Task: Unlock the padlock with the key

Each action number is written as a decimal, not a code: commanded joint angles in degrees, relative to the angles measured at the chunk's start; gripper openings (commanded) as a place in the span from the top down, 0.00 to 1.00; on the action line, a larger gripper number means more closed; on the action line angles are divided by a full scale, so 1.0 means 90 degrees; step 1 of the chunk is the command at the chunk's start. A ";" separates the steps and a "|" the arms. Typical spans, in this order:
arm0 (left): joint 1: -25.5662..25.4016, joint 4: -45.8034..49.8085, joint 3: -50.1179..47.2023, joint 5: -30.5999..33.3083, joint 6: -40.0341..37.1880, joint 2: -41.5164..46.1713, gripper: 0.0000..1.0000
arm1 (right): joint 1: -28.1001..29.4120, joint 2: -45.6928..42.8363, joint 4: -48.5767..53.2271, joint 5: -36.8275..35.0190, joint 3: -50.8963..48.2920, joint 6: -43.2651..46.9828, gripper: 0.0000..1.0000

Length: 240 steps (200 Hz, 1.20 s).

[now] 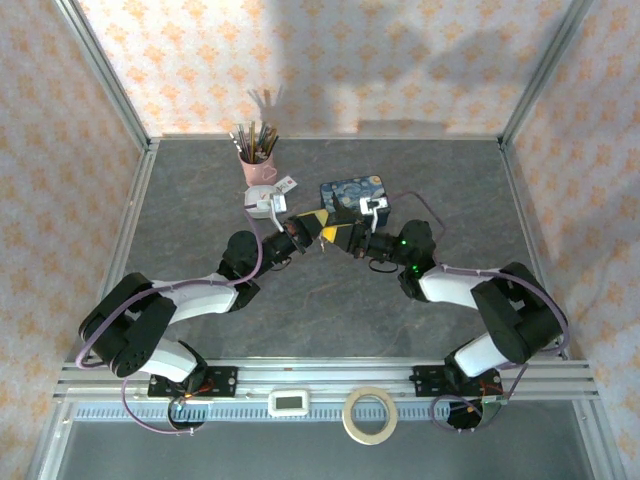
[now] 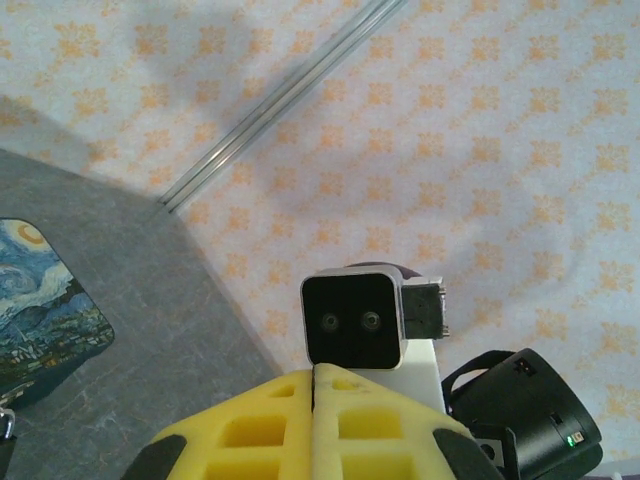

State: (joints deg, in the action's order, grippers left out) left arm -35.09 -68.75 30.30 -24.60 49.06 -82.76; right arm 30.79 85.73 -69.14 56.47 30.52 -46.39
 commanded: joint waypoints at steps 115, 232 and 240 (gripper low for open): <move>0.0393 0.4123 0.1223 0.1271 0.1656 0.0730 0.30 | 0.0455 -0.0624 0.6748 -0.3128 0.2335 0.5133 1.00; 0.0382 0.3549 0.0950 0.1138 0.2665 0.0373 0.38 | 0.2096 -0.0985 0.4754 -0.7119 0.1382 0.7339 1.00; 0.0374 0.3470 0.0944 0.1094 0.2720 0.0343 0.38 | 0.2115 -0.0960 0.4683 -0.7078 0.1348 0.7358 1.00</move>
State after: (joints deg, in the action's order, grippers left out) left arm -31.51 -34.22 39.70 -13.26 70.72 -78.56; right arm 49.17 77.82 -20.99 -2.85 43.72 16.45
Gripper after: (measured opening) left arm 0.622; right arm 0.042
